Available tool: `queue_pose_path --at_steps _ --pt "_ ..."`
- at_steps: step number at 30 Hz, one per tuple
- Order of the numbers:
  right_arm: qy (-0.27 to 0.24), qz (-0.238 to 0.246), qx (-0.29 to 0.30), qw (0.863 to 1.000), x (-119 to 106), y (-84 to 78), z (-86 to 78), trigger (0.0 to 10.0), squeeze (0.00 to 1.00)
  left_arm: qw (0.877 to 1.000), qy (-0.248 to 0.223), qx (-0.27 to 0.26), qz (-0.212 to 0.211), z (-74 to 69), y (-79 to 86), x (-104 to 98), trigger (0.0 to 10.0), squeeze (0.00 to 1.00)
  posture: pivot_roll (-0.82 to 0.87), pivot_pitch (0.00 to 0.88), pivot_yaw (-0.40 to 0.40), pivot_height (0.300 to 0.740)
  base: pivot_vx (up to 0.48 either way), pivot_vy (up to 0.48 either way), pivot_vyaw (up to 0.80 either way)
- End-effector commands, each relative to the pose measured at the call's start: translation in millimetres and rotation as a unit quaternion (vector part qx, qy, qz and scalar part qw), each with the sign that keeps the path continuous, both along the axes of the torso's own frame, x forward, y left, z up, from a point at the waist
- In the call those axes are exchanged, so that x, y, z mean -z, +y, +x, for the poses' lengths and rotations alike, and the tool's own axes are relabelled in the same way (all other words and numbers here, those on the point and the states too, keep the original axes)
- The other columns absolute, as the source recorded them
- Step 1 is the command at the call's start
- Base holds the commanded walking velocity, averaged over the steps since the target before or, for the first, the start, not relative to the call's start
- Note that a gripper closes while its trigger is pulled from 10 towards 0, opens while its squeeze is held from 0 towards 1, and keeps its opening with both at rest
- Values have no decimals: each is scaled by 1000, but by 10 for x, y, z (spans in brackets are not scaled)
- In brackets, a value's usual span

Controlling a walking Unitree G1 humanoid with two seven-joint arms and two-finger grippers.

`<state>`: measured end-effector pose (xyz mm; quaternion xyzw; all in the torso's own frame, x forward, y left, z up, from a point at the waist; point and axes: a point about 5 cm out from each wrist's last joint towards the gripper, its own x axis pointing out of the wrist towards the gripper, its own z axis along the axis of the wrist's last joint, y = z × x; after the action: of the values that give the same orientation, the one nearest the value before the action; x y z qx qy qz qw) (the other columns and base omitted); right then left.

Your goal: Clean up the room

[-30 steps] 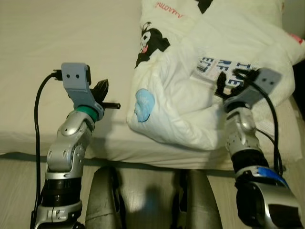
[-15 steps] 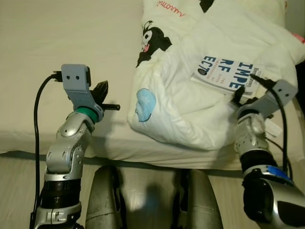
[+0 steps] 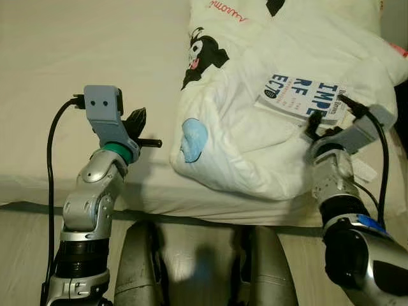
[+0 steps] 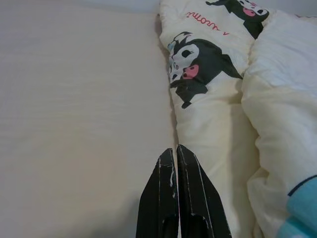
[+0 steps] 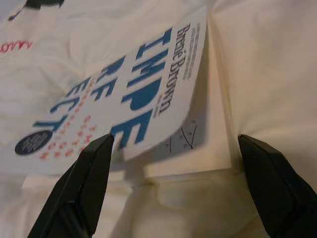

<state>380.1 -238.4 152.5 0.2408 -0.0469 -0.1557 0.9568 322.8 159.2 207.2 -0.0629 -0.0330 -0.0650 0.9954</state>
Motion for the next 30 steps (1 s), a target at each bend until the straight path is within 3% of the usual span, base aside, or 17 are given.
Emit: queue_pose_path --at_steps 1,7,10,11,13,15,19,26,30 --pt "21 4 -19 1000 92 54 -4 10000 0 1000 9 -2 1 -18 -1 35 10000 0 86 234 44 585 0 0 0" --pt "49 26 -20 998 197 132 -6 10000 0 1000 9 -3 1 -25 -2 32 10000 0 88 236 43 585 0 0 0" --pt "75 -8 -18 997 284 167 -37 10000 0 1000 9 -3 1 -28 -2 33 10000 0 87 237 43 585 0 0 0" --pt "81 -57 -27 995 291 215 -39 10000 0 1000 10 -2 1 -28 -4 34 10000 0 85 239 44 585 0 0 0" --pt "81 -57 -27 995 291 215 -39 10000 0 1000 10 -2 1 -28 -4 34 10000 0 85 239 44 585 0 0 0" --pt "58 -95 -35 993 197 260 -10 10000 0 1000 10 -1 0 -26 -9 37 10000 0 82 238 46 585 0 0 0" --pt "45 -97 -39 993 151 276 5 10000 0 1000 11 0 0 -23 -13 39 10000 0 78 237 47 585 0 0 0" --pt "43 -17 -21 999 172 110 -10 10000 0 1000 8 1 -2 -18 -28 26 10000 0 89 234 39 585 0 0 0" --pt "8 17 -4 1000 131 27 -29 10000 0 1000 9 -4 -1 -31 -2 35 10000 0 92 233 38 585 0 0 0"
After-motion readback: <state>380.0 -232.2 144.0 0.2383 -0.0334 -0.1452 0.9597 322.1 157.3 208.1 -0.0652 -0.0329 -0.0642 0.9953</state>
